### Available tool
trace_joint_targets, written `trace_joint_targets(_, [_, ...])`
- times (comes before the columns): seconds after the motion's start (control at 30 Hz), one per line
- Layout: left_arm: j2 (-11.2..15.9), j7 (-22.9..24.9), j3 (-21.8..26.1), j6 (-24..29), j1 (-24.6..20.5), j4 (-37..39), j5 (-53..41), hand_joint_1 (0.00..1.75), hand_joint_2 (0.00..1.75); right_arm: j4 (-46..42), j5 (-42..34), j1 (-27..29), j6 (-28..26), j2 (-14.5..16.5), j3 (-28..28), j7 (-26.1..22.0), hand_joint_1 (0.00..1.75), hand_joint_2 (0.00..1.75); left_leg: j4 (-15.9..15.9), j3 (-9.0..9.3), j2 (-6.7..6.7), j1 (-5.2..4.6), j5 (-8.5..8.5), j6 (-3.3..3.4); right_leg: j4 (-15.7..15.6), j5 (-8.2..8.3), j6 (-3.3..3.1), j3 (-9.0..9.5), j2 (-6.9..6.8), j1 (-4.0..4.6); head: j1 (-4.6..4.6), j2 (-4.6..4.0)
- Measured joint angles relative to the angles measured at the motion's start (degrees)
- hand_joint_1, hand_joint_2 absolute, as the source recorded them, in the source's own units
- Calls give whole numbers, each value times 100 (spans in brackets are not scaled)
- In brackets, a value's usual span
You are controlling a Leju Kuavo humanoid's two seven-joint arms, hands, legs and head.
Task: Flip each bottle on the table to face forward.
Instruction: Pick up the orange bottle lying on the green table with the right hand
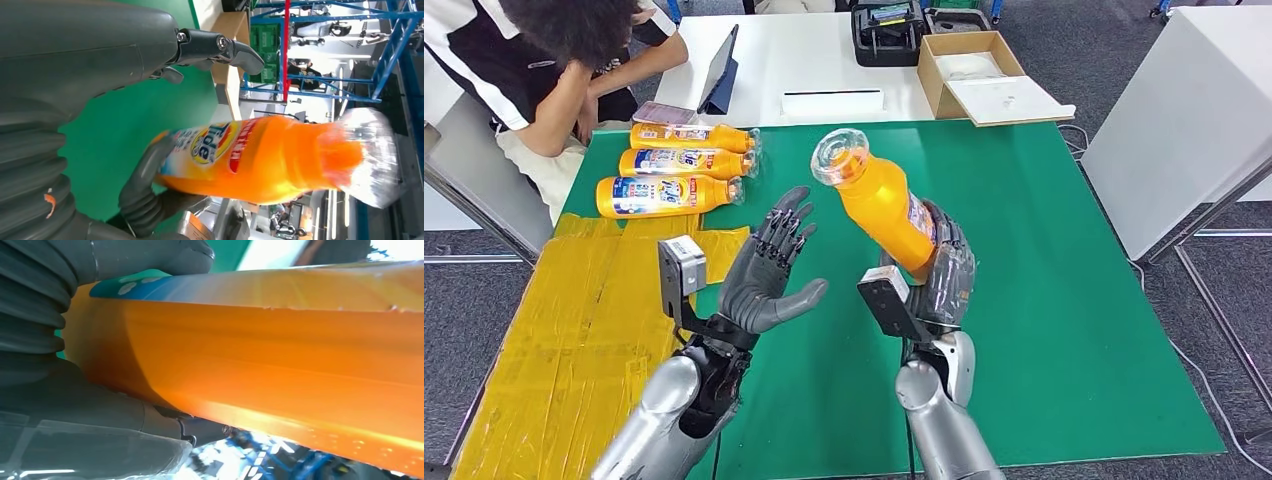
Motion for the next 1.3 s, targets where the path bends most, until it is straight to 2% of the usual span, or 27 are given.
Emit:
trace_joint_targets(0.1, [-38,-15,-49,56,-57,21,-17,0,175,143,-222,-151,0,22,270,-140,175,175,0,0,0,0,1,1,0,0,0,0,0,0,-1,0])
trace_joint_targets(0.23, [-81,-50,-74,80,-138,86,11,0,175,373,-429,-315,0,43,849,-26,175,175,0,-1,0,2,2,1,1,0,0,0,-1,1,-1,0])
trace_joint_targets(0.43, [-105,-178,42,175,-177,153,149,0,175,828,-1077,-516,0,54,2006,567,175,175,-1,-4,0,5,1,1,1,0,-1,-1,0,4,1,0])
trace_joint_targets(0.57, [-94,-250,241,253,-148,251,185,0,175,1101,-1237,-611,0,43,2838,786,175,175,0,-5,1,8,2,0,1,-1,-2,-5,1,6,-2,0])
trace_joint_targets(0.83, [-54,-350,528,380,-44,442,345,0,175,1486,-1577,-945,89,9,3857,1197,175,175,0,-6,4,10,3,-2,0,-1,-2,-6,3,8,0,0])
trace_joint_targets(1.07, [-24,-423,674,383,-31,733,492,0,175,1692,-1441,-1187,109,-59,4509,1752,175,175,1,-5,3,10,3,-2,0,0,-1,-6,4,8,0,0])
trace_joint_targets(1.1, [-24,-433,685,384,-31,773,504,30,175,1729,-1412,-1215,121,-67,4564,1806,175,175,1,-5,3,10,3,-2,0,0,-1,-6,4,8,0,0])
trace_joint_targets(1.2, [-25,-526,726,428,-22,886,563,160,175,1854,-1327,-1290,202,-84,4726,1930,175,175,1,-5,5,10,3,-2,0,0,-1,-6,5,8,0,0])
trace_joint_targets(1.23, [-26,-587,750,461,-12,916,587,174,175,1903,-1295,-1320,229,-86,4788,1957,175,175,1,-5,6,10,3,-2,0,0,-1,-6,6,8,0,0])
trace_joint_targets(1.3, [-26,-719,811,535,25,952,619,175,175,1995,-1247,-1379,270,-86,4909,1999,175,175,1,-4,9,10,3,-2,0,0,-1,-6,8,8,-1,0])
